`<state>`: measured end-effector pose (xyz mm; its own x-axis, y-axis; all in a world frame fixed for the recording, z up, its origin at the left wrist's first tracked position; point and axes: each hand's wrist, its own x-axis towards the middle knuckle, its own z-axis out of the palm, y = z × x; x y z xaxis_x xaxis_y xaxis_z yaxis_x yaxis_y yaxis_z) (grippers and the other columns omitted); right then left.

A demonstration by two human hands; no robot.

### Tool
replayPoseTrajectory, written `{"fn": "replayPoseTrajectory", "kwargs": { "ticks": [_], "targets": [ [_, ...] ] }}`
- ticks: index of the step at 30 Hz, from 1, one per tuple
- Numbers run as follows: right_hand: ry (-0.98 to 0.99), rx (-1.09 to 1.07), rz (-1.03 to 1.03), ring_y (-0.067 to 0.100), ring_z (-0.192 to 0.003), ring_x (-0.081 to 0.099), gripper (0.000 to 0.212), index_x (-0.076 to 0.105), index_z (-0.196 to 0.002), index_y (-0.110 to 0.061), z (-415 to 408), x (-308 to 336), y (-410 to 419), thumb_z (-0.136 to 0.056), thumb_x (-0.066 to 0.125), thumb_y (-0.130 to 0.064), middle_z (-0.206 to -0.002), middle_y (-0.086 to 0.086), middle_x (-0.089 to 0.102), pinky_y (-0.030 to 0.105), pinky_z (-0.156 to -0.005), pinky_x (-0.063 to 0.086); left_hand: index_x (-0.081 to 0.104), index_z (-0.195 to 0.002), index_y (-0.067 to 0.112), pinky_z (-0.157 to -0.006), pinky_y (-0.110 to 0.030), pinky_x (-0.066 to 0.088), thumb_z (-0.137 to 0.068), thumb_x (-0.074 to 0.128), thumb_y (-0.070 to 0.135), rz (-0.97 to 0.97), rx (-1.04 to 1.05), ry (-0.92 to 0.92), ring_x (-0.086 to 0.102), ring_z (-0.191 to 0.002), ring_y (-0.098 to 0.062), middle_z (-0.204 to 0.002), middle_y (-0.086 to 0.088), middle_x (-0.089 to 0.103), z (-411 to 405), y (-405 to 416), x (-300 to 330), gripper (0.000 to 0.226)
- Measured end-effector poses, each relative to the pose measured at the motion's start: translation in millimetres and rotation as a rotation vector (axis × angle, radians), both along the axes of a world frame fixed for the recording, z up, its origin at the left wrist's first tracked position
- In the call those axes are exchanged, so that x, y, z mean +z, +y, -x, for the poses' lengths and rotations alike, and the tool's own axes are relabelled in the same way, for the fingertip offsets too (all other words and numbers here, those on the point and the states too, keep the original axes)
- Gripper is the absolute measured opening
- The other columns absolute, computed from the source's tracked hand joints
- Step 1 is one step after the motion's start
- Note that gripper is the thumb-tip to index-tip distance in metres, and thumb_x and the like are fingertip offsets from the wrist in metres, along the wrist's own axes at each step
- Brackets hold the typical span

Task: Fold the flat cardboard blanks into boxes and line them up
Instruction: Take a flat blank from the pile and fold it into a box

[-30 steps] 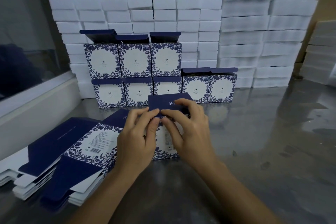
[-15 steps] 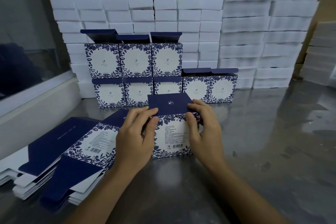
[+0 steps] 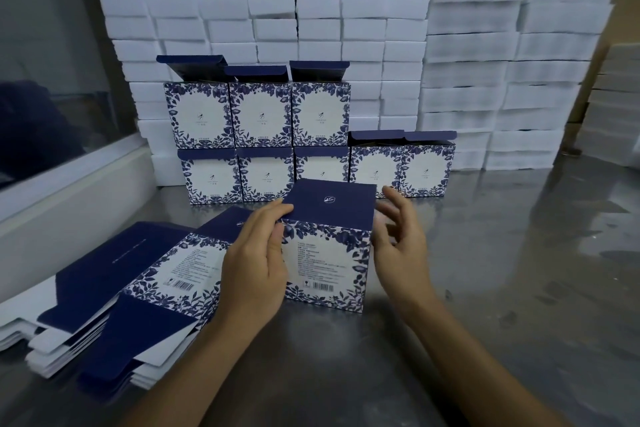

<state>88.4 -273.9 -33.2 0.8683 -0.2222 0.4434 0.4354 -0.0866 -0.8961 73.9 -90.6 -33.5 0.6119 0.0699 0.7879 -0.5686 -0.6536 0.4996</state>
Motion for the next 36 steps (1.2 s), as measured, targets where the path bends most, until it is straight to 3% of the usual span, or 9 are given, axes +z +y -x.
{"fn": "replayPoseTrajectory", "kwargs": {
  "ticks": [4, 7, 9, 16, 20, 23, 29, 32, 36],
  "targets": [
    [0.084, 0.145, -0.023, 0.004, -0.122, 0.055, 0.089, 0.025, -0.145, -0.051, 1, -2, -1, -0.069, 0.071, -0.064, -0.138, -0.011, 0.053, 0.039, -0.105, 0.049, 0.034, -0.148, 0.03, -0.109, -0.033, 0.036, -0.099, 0.039, 0.052, 0.082, -0.08, 0.224, 0.041, -0.137, -0.016, -0.149, 0.0, 0.044, -2, 6, -3, 0.054],
    [0.053, 0.103, -0.025, -0.001, -0.103, 0.065, 0.09, 0.035, -0.136, -0.051, -1, -6, 3, -0.061, 0.08, -0.07, -0.112, -0.017, 0.067, 0.021, -0.079, 0.057, -0.008, -0.149, 0.046, -0.119, -0.029, 0.002, -0.073, 0.029, 0.091, 0.045, -0.159, 0.32, -0.011, -0.145, 0.009, -0.161, 0.022, -0.012, -5, 5, -8, 0.096],
    [0.027, 0.05, -0.028, -0.004, -0.096, 0.066, 0.078, 0.044, -0.125, -0.049, -2, -9, 5, -0.058, 0.081, -0.066, -0.105, -0.026, 0.066, 0.014, -0.07, 0.055, -0.017, -0.144, 0.05, -0.119, -0.028, -0.003, -0.067, 0.029, 0.096, 0.056, -0.197, 0.383, -0.018, -0.141, 0.013, -0.156, 0.029, -0.022, -6, 5, -9, 0.1],
    [0.041, 0.038, 0.006, 0.002, -0.086, 0.066, 0.044, 0.065, -0.106, -0.024, -2, -9, -1, -0.079, 0.072, -0.058, -0.097, -0.012, 0.072, 0.022, -0.073, 0.051, 0.025, -0.152, 0.03, -0.112, -0.01, 0.016, -0.091, 0.037, 0.062, 0.135, -0.223, 0.326, 0.017, -0.14, 0.015, -0.154, 0.027, 0.023, -5, 4, -7, 0.07],
    [0.118, 0.06, -0.017, 0.012, -0.083, 0.065, 0.035, 0.07, -0.102, -0.016, -2, -5, -3, -0.108, 0.039, -0.031, -0.091, -0.002, 0.074, 0.017, -0.066, 0.05, 0.062, -0.118, 0.018, -0.092, -0.037, 0.049, -0.105, 0.04, 0.029, 0.223, -0.108, 0.22, 0.058, -0.102, -0.008, -0.11, 0.004, 0.061, -8, 9, -6, 0.028],
    [0.102, 0.081, 0.021, 0.016, -0.085, 0.069, 0.017, 0.06, -0.117, -0.027, 0, -4, 0, -0.101, 0.057, -0.02, -0.106, -0.002, 0.069, 0.019, -0.067, 0.054, 0.062, -0.119, 0.015, -0.085, -0.038, 0.053, -0.102, 0.046, 0.02, 0.316, -0.027, 0.227, 0.062, -0.095, -0.011, -0.105, 0.002, 0.065, -11, 14, -7, 0.024],
    [0.096, 0.116, 0.125, 0.002, -0.131, 0.045, 0.119, 0.02, -0.15, -0.046, 0, -11, -1, -0.054, 0.084, -0.071, -0.146, -0.014, 0.041, 0.021, -0.102, 0.042, 0.052, -0.117, 0.033, -0.077, -0.014, 0.05, -0.095, 0.061, 0.023, 0.509, -0.15, 0.285, 0.065, -0.097, 0.002, -0.112, 0.013, 0.067, -13, 13, -8, 0.026],
    [0.005, 0.153, 0.162, -0.006, -0.136, 0.038, 0.126, 0.018, -0.152, -0.043, -1, -13, 5, -0.051, 0.089, -0.068, -0.15, -0.021, 0.04, 0.022, -0.11, 0.038, 0.049, -0.136, 0.037, -0.098, -0.007, 0.033, -0.087, 0.061, 0.052, 0.307, -0.12, 0.31, 0.042, -0.129, 0.006, -0.142, 0.019, 0.046, -10, 10, -8, 0.052],
    [-0.086, 0.123, 0.177, -0.011, -0.132, 0.039, 0.119, 0.016, -0.147, -0.056, 4, -11, 9, -0.053, 0.087, -0.07, -0.143, -0.024, 0.042, 0.013, -0.104, 0.038, 0.036, -0.142, 0.038, -0.097, -0.001, 0.031, -0.085, 0.046, 0.064, 0.303, -0.238, 0.277, 0.04, -0.129, 0.009, -0.145, 0.019, 0.045, -4, 6, -4, 0.063]
  ]
}}
